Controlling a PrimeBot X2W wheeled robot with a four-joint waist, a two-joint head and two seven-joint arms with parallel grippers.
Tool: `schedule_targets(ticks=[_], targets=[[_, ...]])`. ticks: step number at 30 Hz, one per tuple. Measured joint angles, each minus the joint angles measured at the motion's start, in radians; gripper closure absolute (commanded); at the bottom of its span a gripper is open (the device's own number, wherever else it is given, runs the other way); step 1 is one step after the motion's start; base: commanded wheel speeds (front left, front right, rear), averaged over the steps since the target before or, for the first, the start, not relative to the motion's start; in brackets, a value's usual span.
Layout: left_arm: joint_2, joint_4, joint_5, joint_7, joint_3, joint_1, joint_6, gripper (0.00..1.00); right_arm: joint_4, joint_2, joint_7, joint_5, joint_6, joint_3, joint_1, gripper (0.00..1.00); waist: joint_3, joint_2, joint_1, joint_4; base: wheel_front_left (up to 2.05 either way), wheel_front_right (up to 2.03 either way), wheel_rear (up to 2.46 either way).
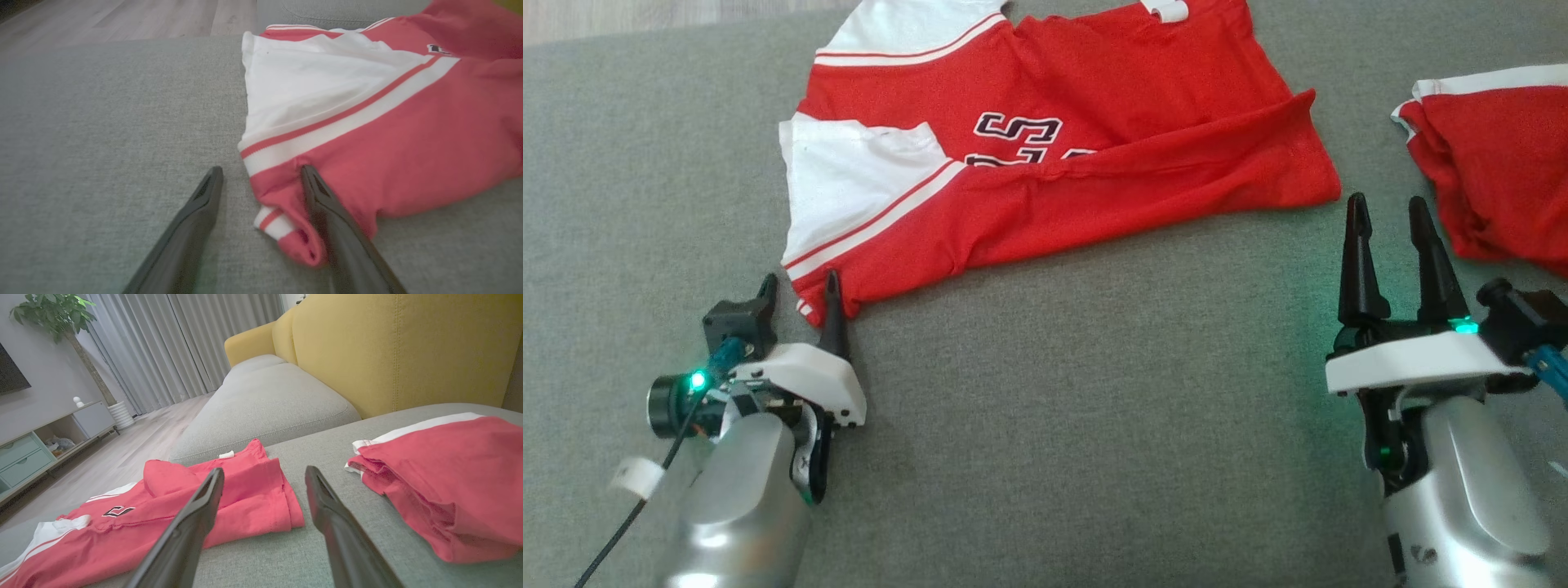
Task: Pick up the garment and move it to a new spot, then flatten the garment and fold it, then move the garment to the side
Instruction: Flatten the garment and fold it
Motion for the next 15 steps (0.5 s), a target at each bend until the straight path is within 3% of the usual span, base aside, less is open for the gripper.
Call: schedule_targets(ticks=[1,2,3,4,11,15], targets=[[0.0,0.008,0.0,0.01,-0.004,-0.005,0.0,0.0,0.005,0.0,0.0,0.0,0.0,0.001,-0.007,0.0,-0.003,0.0,0.0,0.0,0.0,0.0,0.0],[-0.001,0.014,0.0,0.015,-0.01,-0.009,-0.001,0.22,0.008,0.0,0.0,0.0,0.0,0.002,-0.012,0.0,-0.007,0.0,0.0,0.001,0.0,0.0,0.0],[-0.003,0.017,0.0,0.021,-0.016,-0.011,-0.003,0.87,0.012,0.0,0.0,0.0,0.0,0.004,-0.015,0.0,-0.012,0.0,0.0,0.002,0.0,0.0,0.0],[-0.007,0.021,0.0,0.022,-0.019,-0.012,-0.005,1.0,0.021,0.0,0.0,-0.003,0.0,0.005,-0.017,0.0,-0.016,0.0,0.0,0.004,0.0,0.0,0.0],[-0.018,0.013,0.0,-0.028,-0.025,0.005,-0.005,1.0,0.109,0.0,0.046,-0.057,0.0,-0.024,-0.023,0.0,-0.049,0.0,0.0,0.022,0.0,0.0,0.0],[-0.016,-0.067,0.002,-0.087,-0.027,0.017,-0.005,1.0,0.174,0.0,0.109,-0.127,0.0,-0.059,-0.071,0.0,-0.064,0.0,0.0,0.04,0.0,0.0,0.0]])
